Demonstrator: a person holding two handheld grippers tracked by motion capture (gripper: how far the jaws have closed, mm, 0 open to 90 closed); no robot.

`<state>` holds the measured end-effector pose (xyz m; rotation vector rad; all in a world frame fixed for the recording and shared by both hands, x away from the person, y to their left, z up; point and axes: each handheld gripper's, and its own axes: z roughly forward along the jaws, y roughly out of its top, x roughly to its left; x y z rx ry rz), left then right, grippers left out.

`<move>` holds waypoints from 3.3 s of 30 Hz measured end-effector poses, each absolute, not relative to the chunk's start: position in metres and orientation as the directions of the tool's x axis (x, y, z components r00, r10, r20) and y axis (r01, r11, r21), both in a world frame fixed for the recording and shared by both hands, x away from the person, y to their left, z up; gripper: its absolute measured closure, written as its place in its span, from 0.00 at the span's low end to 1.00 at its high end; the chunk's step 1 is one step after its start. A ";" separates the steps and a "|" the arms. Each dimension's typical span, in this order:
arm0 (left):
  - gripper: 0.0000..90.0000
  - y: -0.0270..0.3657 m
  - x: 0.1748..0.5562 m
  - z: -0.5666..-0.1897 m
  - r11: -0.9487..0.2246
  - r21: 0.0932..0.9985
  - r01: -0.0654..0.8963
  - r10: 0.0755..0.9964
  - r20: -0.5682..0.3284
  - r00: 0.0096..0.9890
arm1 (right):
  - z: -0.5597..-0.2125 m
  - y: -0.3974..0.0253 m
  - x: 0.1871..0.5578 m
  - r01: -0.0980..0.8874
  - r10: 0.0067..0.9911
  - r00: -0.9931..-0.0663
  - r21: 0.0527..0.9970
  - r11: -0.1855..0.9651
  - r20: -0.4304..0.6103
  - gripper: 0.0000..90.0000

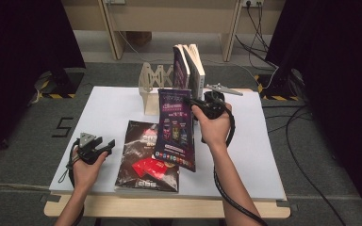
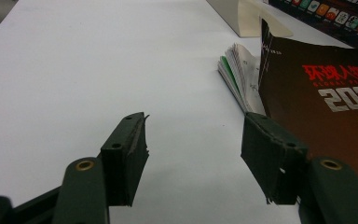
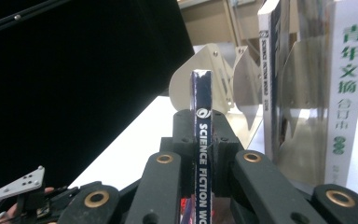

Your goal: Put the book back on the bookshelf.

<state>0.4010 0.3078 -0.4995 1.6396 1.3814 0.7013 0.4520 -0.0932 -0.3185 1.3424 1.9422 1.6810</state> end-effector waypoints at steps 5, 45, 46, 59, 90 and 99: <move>0.47 0.305 0.401 -0.499 -0.052 0.874 0.482 0.968 -0.074 0.238 | -0.315 -0.094 0.452 0.429 0.777 -0.532 0.898 -0.095 0.336 0.94; 0.48 0.302 0.400 -0.500 -0.075 0.880 0.469 0.967 -0.051 0.250 | -0.270 -0.057 0.478 0.151 0.887 -0.425 0.980 -0.129 0.183 0.94; 0.48 0.303 0.399 -0.499 -0.077 0.880 0.468 0.967 -0.048 0.251 | -0.269 -0.057 0.479 0.148 0.888 -0.422 0.981 -0.129 0.180 0.94; 0.48 0.301 0.399 -0.499 -0.095 0.882 0.461 0.966 -0.031 0.257 | -0.269 -0.045 0.505 0.128 0.897 -0.408 0.984 -0.125 0.167 0.94; 0.47 0.299 0.398 -0.499 -0.117 0.882 0.457 0.963 -0.011 0.268 | -0.282 -0.020 0.547 0.129 0.926 -0.360 0.989 -0.075 0.117 0.94; 0.47 0.298 0.398 -0.500 -0.119 0.886 0.449 0.963 -0.007 0.269 | -0.281 -0.014 0.558 0.124 0.932 -0.348 0.990 -0.061 0.101 0.94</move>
